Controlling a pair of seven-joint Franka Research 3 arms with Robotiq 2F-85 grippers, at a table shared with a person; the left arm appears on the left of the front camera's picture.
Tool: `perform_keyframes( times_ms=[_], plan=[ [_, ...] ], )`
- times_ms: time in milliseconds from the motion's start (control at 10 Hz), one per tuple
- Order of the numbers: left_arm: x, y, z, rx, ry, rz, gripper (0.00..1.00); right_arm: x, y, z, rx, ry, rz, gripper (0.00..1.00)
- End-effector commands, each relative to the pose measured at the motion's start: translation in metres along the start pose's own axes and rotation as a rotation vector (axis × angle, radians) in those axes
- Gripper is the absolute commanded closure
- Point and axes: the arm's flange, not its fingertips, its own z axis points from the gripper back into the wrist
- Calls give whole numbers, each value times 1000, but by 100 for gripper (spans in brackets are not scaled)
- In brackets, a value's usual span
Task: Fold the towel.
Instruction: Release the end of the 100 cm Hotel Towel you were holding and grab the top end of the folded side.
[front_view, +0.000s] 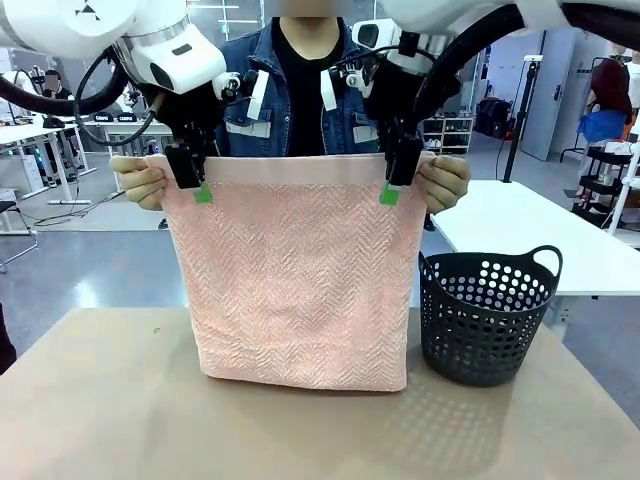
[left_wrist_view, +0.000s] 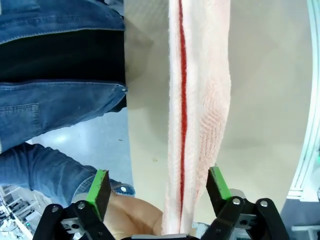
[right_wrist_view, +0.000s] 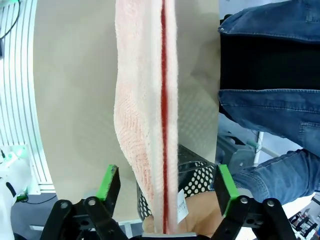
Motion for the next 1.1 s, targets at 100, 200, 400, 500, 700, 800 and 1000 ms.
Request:
perform_keyframes(
  times_ms=[100,200,400,500,700,800,1000],
  plan=[
    [-5,-1,5,-7,7,9,84,1,2,1,-1,8,-31,87],
    [-6,-2,5,-6,2,13,100,0,2,1,-3,6,-32,100],
    [-6,-4,4,-7,3,17,100,1,3,0,-1,8,-30,100],
    [-7,-4,4,-13,8,24,97,1,4,-1,-1,9,-33,98],
    [-10,-7,4,-25,19,20,100,0,7,1,-9,7,-34,100],
    [-11,-8,4,-26,15,24,100,0,9,0,-10,6,-32,100],
    [-13,-11,6,-1,11,43,100,-2,12,-2,-16,3,-38,100]
  ],
)
